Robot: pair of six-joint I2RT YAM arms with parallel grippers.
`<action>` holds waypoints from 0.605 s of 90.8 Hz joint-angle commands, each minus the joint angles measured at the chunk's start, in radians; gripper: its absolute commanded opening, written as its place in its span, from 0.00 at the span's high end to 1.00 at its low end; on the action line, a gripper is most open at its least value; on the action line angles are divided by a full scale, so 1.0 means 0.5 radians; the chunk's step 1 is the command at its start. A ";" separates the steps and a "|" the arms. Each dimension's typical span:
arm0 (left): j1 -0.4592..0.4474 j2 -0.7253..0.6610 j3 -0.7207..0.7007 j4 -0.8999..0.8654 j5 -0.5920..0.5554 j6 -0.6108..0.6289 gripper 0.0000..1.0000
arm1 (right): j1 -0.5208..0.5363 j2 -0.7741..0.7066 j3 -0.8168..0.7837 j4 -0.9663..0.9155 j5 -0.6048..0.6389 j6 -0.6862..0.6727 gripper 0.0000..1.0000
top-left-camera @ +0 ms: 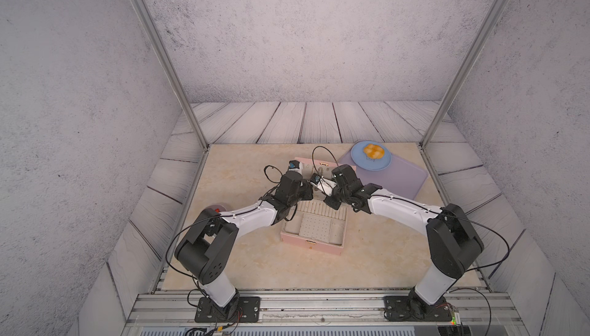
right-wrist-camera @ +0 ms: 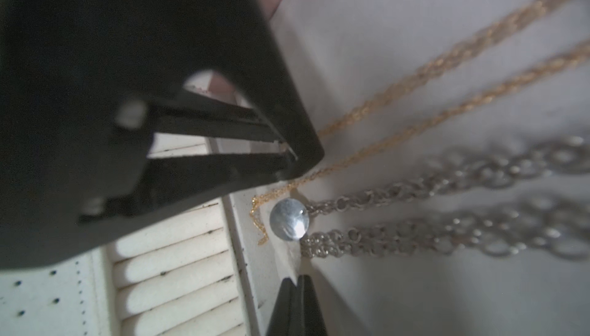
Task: Put jewelry chain into jewelry box
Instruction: Adjust the necklace in the storage slot.
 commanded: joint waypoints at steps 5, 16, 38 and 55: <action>0.007 0.051 0.026 0.012 0.024 -0.002 0.81 | -0.004 -0.041 -0.027 0.026 -0.040 0.027 1.00; 0.007 0.041 0.029 -0.013 -0.041 0.039 0.93 | -0.005 -0.050 -0.033 0.035 -0.045 0.029 1.00; 0.015 -0.121 -0.056 0.021 -0.068 0.129 1.00 | -0.010 -0.055 -0.038 0.037 -0.035 0.029 1.00; 0.024 -0.272 -0.096 -0.026 -0.022 0.172 1.00 | -0.014 -0.056 -0.037 0.035 -0.032 0.032 1.00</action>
